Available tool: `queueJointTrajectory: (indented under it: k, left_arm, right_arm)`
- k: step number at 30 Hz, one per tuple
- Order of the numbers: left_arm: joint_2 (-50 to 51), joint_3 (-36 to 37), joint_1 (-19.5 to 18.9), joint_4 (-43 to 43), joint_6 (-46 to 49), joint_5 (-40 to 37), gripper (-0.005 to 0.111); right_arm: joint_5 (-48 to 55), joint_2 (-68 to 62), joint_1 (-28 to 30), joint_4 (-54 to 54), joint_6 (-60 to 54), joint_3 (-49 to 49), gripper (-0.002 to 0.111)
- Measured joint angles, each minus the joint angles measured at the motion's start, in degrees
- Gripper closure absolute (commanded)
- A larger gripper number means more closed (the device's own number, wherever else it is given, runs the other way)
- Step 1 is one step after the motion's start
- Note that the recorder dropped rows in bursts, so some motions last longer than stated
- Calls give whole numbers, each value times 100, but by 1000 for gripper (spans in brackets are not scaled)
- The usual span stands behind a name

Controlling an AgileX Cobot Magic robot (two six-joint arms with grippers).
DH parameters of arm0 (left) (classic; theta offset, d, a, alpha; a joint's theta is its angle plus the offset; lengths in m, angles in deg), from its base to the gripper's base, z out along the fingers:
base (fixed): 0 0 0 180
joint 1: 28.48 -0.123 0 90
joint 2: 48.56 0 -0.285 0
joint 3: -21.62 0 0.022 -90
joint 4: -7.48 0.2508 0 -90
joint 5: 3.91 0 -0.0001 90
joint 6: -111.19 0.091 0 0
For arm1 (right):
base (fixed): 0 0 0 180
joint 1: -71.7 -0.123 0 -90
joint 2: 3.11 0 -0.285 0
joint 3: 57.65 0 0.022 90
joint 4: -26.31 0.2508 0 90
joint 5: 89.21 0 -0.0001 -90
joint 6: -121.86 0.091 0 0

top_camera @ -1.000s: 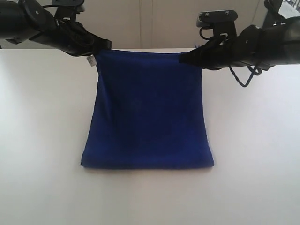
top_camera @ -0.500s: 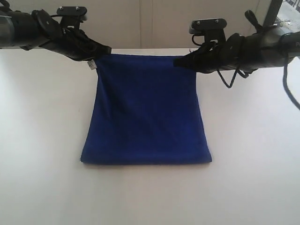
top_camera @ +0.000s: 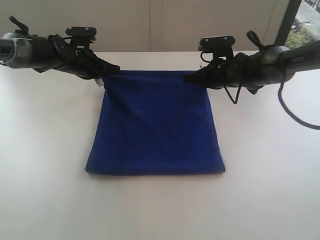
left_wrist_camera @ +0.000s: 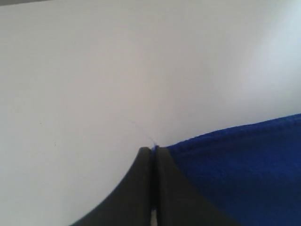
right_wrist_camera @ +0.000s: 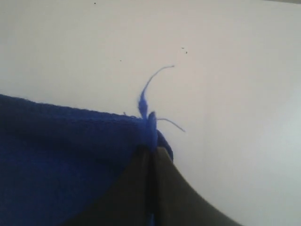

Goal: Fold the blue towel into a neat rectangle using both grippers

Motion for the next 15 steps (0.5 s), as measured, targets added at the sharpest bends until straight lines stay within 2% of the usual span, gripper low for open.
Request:
queueJointTrajectory:
  k: [8, 15]
  left_arm:
    - [39, -72, 11, -21, -565, 174, 107]
    - [171, -72, 128, -21, -626, 426, 107]
  right_arm:
    - [-312, -66, 0, 0, 0, 27, 108]
    - [-561, -254, 0, 0, 0, 30, 108]
